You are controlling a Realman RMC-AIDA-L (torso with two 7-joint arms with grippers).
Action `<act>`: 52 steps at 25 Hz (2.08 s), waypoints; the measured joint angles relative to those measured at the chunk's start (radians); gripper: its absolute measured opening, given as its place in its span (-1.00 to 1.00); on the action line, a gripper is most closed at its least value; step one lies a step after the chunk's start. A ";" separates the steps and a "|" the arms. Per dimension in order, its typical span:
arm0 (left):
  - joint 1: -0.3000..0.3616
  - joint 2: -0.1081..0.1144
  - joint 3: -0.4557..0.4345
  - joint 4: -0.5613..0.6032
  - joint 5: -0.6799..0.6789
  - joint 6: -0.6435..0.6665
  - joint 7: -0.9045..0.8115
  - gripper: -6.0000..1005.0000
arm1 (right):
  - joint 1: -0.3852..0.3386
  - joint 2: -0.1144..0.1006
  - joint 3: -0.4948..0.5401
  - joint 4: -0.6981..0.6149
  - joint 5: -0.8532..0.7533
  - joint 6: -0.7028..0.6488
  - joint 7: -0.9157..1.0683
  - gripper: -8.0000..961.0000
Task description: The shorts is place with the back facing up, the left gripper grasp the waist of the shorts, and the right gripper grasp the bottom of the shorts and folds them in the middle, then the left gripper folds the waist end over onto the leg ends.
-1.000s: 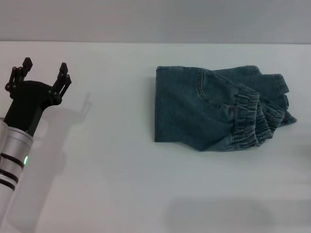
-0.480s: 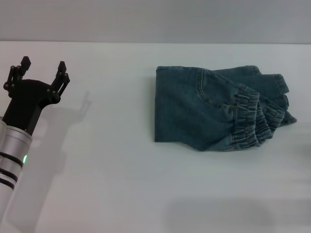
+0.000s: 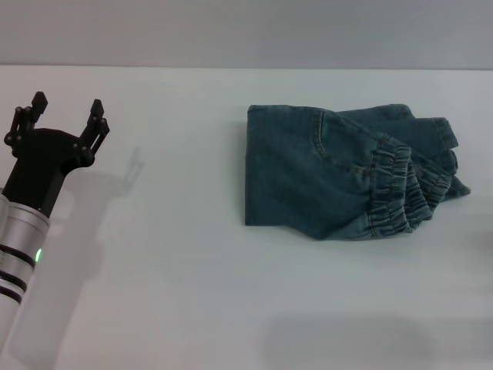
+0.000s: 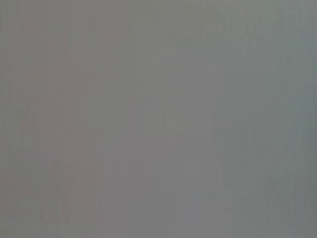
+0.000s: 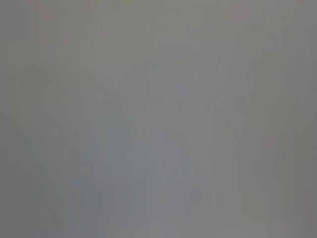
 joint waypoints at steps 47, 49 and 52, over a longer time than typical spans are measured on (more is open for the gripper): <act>0.009 0.000 0.008 -0.008 0.000 0.006 0.000 0.66 | -0.006 0.000 0.000 -0.003 -0.002 0.025 0.000 0.17; 0.010 0.000 0.008 -0.009 0.000 0.006 0.000 0.66 | -0.006 0.000 -0.001 -0.003 -0.002 0.026 0.000 0.17; 0.012 0.000 0.009 -0.009 0.000 0.007 0.000 0.66 | -0.006 0.000 -0.002 -0.004 -0.002 0.026 0.000 0.17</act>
